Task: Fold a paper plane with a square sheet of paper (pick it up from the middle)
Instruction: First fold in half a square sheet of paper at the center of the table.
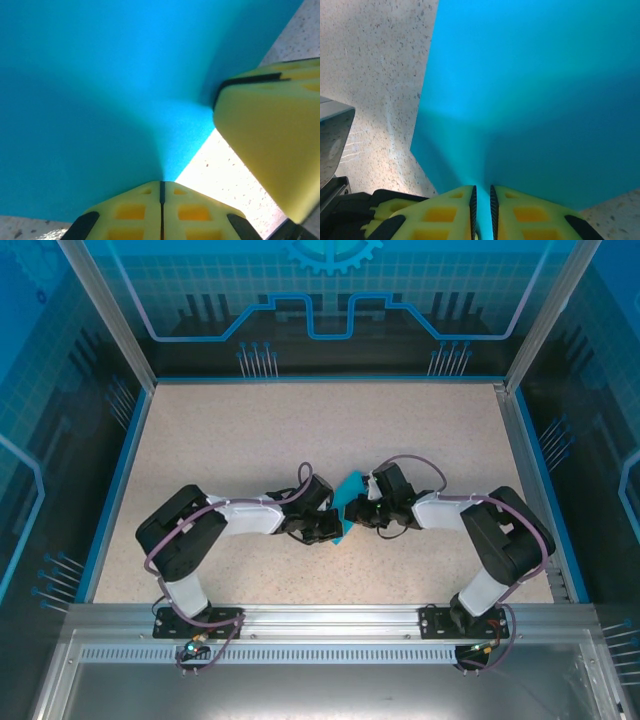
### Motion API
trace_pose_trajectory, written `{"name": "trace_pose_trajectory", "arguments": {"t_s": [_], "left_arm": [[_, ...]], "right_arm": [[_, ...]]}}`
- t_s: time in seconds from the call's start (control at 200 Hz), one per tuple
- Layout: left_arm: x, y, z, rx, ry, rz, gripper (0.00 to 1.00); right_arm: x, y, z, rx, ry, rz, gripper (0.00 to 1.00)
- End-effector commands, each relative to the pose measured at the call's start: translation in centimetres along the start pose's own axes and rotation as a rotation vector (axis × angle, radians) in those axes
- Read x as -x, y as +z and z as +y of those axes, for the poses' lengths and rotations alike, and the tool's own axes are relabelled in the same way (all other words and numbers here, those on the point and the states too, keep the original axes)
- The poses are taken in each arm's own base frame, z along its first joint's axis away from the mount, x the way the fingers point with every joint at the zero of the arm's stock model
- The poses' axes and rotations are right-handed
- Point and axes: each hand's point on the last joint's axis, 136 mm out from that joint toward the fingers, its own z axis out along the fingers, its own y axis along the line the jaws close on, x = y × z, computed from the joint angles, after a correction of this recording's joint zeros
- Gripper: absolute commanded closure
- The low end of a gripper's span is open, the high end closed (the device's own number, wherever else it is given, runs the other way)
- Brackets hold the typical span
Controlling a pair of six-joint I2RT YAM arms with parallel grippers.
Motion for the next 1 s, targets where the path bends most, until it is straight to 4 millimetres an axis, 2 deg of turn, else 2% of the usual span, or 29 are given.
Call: {"name": "trace_pose_trajectory", "arguments": {"t_s": [0.0, 0.18, 0.38, 0.695, 0.81, 0.995], "left_arm": [[0.0, 0.3, -0.4, 0.002, -0.001, 0.011, 0.93], [0.0, 0.2, -0.3, 0.008, 0.000, 0.007, 0.93], [0.1, 0.0, -0.8, -0.004, 0.010, 0.007, 0.93], [0.6, -0.7, -3.3, -0.100, 0.040, -0.010, 0.92], [0.8, -0.3, -3.1, -0.095, 0.035, -0.014, 0.92], [0.8, 0.5, -1.7, -0.052, 0.022, -0.014, 0.93]], "right_arm": [[-0.4, -0.9, 0.0, 0.023, -0.024, 0.001, 0.82], [-1.3, -0.7, -0.6, 0.018, -0.030, 0.028, 0.82], [-1.3, -0.1, -1.1, -0.002, -0.023, 0.047, 0.82], [-1.6, 0.3, -1.8, -0.032, -0.003, 0.069, 0.85], [-1.6, 0.2, -1.9, -0.039, 0.001, 0.071, 0.87], [-1.6, 0.1, -1.8, -0.043, -0.003, 0.075, 0.88]]}}
